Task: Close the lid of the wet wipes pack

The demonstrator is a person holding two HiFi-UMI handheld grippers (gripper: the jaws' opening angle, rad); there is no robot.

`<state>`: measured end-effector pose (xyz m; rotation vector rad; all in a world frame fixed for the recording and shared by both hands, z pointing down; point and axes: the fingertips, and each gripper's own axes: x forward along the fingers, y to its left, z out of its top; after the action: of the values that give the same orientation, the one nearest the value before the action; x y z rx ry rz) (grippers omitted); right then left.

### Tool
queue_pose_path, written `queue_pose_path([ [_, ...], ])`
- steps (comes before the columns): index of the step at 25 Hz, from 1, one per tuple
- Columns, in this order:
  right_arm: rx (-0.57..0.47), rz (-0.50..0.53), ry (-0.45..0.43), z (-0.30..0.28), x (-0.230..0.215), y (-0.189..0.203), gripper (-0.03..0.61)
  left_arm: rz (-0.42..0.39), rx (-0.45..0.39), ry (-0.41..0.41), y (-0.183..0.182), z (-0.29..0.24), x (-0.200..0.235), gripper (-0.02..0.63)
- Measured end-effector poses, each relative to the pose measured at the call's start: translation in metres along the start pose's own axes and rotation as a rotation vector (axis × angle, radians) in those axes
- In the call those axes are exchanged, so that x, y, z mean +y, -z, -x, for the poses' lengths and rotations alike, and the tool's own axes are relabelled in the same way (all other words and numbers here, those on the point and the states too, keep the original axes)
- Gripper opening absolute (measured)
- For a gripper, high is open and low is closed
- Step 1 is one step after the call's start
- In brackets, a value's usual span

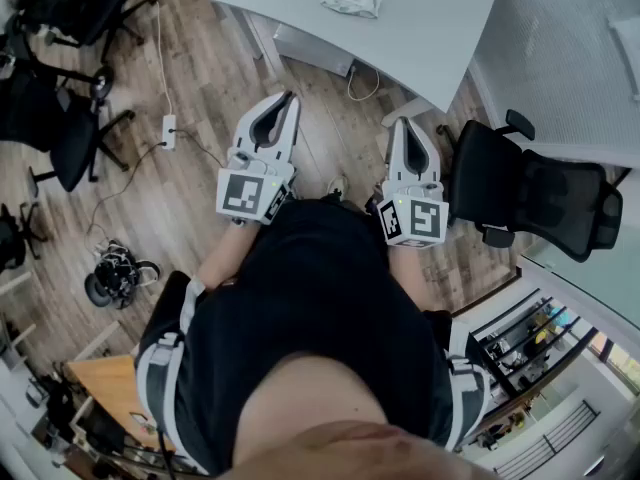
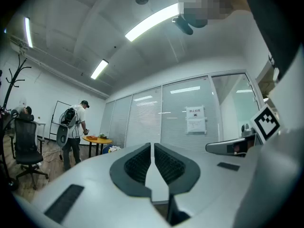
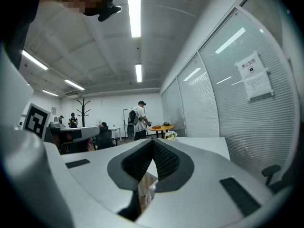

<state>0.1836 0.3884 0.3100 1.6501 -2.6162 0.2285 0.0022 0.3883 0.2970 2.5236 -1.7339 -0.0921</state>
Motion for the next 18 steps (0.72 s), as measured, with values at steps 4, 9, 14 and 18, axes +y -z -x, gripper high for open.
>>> queue_pose_path([
  [4, 0.002, -0.006, -0.004, -0.001, 0.002, 0.002, 0.021, 0.008, -0.020, 0.019, 0.002, 0.000, -0.001, 0.041],
  [9, -0.011, -0.006, -0.007, 0.000, 0.004, -0.001, 0.021, 0.017, -0.001, 0.011, 0.005, 0.002, 0.001, 0.041],
  [14, -0.038, -0.015, 0.010, -0.005, 0.000, -0.001, 0.127, 0.028, -0.003, 0.003, 0.005, 0.004, 0.004, 0.041],
  [18, -0.014, -0.021, 0.016, -0.011, 0.001, 0.005, 0.176, 0.031, -0.004, 0.006, 0.005, 0.007, 0.009, 0.041],
])
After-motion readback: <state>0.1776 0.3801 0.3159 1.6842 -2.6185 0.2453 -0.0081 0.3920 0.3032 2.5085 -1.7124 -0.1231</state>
